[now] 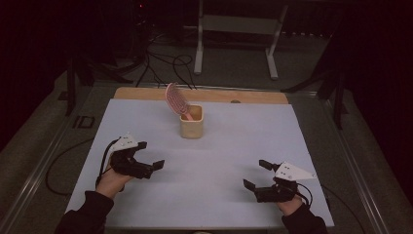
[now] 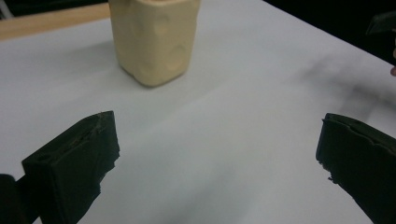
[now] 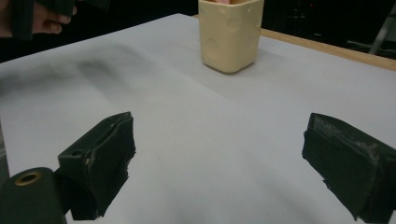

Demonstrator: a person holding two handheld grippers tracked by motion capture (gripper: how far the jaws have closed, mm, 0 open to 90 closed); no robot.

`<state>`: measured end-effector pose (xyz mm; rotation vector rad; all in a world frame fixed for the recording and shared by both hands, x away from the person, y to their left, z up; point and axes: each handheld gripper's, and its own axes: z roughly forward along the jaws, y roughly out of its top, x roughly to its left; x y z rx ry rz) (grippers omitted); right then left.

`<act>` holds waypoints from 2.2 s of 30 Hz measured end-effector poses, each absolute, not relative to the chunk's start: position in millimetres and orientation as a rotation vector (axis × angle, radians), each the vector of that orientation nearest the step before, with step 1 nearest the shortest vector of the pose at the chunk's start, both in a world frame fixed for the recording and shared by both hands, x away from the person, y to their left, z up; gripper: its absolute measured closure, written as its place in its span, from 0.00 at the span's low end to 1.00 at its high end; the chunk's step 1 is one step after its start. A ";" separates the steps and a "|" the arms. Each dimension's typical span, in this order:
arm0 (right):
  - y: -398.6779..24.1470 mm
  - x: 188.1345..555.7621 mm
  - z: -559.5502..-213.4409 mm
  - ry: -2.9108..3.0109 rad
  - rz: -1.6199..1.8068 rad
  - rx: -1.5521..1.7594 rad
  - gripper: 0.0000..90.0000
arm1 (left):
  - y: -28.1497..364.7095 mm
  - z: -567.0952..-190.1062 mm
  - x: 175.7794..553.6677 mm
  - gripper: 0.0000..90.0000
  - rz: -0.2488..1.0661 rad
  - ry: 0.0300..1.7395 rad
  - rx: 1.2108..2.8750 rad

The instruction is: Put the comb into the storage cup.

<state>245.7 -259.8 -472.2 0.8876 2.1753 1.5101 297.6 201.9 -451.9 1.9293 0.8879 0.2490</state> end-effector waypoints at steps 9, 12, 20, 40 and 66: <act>-261.8 244.4 -472.4 2.174 1.502 0.889 0.10 | 212.7 -470.7 281.8 0.00 0.225 0.911 1.919; -262.1 244.0 -472.8 2.174 1.505 0.894 0.10 | 215.3 -476.7 275.7 0.00 0.228 0.914 1.925; -262.4 243.2 -473.6 2.180 1.506 0.893 0.10 | 226.0 -494.2 261.0 0.00 0.203 0.938 1.915; -262.9 242.7 -475.9 2.184 1.508 0.905 0.10 | 249.8 -504.4 233.4 0.00 0.229 0.978 1.917; -259.9 246.8 -482.5 2.208 1.465 0.891 0.10 | 243.8 -507.8 225.7 0.00 0.277 0.991 1.922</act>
